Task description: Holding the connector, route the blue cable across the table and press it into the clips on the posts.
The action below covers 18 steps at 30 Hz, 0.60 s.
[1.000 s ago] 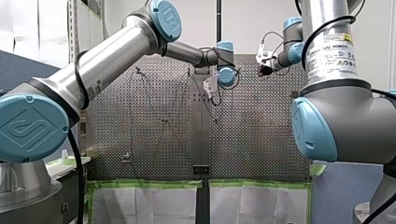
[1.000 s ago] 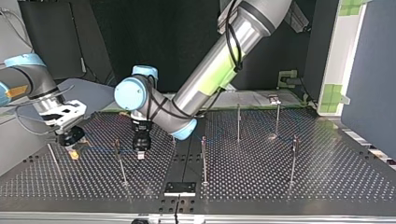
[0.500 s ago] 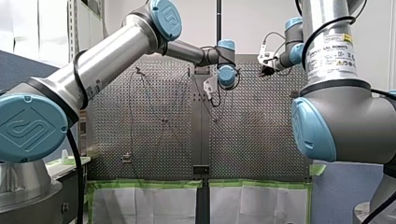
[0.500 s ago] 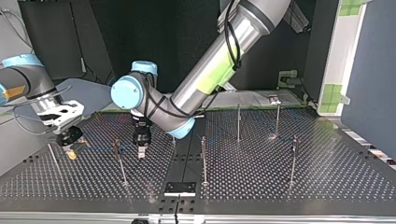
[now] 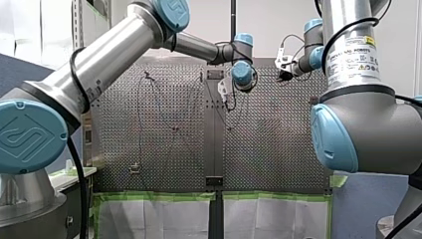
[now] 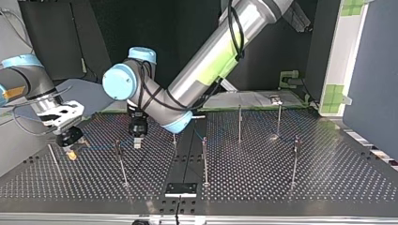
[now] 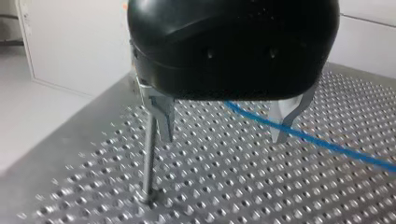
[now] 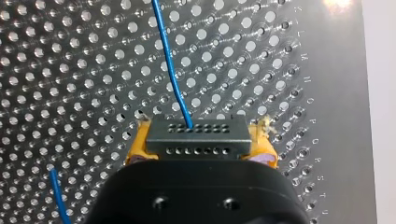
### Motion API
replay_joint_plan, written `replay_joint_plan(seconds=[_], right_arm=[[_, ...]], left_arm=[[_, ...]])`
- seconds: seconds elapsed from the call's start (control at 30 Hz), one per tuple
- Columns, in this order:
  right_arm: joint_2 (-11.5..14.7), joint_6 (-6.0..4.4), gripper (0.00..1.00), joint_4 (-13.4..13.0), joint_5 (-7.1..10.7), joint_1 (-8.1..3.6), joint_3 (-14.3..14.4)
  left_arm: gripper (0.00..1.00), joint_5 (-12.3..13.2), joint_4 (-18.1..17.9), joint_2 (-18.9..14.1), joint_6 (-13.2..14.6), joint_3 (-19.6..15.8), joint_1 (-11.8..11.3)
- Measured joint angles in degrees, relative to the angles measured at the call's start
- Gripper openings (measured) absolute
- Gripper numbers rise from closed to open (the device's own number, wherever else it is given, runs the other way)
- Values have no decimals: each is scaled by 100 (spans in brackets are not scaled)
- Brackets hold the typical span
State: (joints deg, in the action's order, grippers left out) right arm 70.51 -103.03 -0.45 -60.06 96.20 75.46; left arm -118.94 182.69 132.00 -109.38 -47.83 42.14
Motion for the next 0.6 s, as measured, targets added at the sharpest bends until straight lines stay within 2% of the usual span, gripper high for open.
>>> replay_joint_plan(seconds=[0.17,0.33,0.6], right_arm=[[0,0,0,0,10,0,0],[2,0,0,7,18,0,-1],[1,0,0,9,15,13,0]], left_arm=[[100,150,-180,-242,-14,-241,67],[100,174,-106,-473,18,-474,158],[100,-80,-365,-889,88,-889,165]])
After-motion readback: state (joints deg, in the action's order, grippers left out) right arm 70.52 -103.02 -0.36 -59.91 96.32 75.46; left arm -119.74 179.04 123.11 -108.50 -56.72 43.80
